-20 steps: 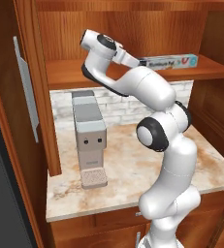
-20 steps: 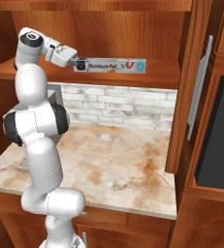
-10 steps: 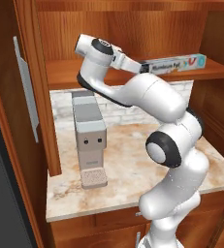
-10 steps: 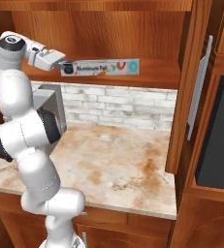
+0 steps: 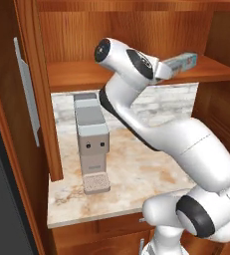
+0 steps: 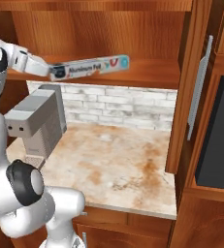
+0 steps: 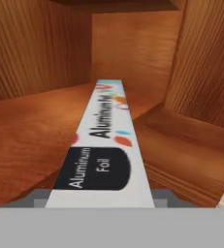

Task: Retrieve the tupperware and aluminum foil from the cabinet and place them on the dining counter near the plate with tomato and lemon wedge to prepare for storing leftovers.

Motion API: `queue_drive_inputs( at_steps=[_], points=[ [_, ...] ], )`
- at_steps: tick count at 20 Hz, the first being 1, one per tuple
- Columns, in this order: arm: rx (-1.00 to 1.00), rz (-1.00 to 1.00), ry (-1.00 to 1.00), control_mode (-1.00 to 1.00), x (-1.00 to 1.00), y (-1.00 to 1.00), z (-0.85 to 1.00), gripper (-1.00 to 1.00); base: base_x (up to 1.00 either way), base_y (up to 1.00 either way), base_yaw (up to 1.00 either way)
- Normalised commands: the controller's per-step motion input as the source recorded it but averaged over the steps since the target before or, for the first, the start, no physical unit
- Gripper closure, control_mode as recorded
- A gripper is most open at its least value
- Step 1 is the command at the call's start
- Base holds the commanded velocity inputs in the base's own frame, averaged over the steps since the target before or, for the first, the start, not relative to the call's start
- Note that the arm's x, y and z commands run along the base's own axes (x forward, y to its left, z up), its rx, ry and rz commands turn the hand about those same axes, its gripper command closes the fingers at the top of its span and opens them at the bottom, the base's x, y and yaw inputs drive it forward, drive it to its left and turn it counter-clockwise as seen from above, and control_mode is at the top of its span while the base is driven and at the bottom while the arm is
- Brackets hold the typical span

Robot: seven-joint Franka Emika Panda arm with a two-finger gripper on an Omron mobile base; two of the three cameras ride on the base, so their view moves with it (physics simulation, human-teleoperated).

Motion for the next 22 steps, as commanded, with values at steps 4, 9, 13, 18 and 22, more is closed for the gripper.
queue_drive_inputs(
  at_steps=[4,9,13,18,22],
  points=[
    [0.25,0.44,0.0,-1.0,-1.0,-0.42,0.38,1.0,0.0,0.0,0.0],
    [0.19,0.35,0.18,-1.0,-0.9,-0.19,0.58,1.0,0.0,0.0,0.0],
    [-0.07,0.25,0.52,-1.0,-0.46,0.14,0.26,1.0,0.0,0.0,0.0],
    [-0.11,0.2,0.25,-1.0,-0.91,0.07,-0.05,1.0,0.0,0.0,0.0],
    [-0.06,0.16,0.12,1.0,-0.75,0.0,-0.15,1.0,-0.25,0.01,0.05]
  ],
)
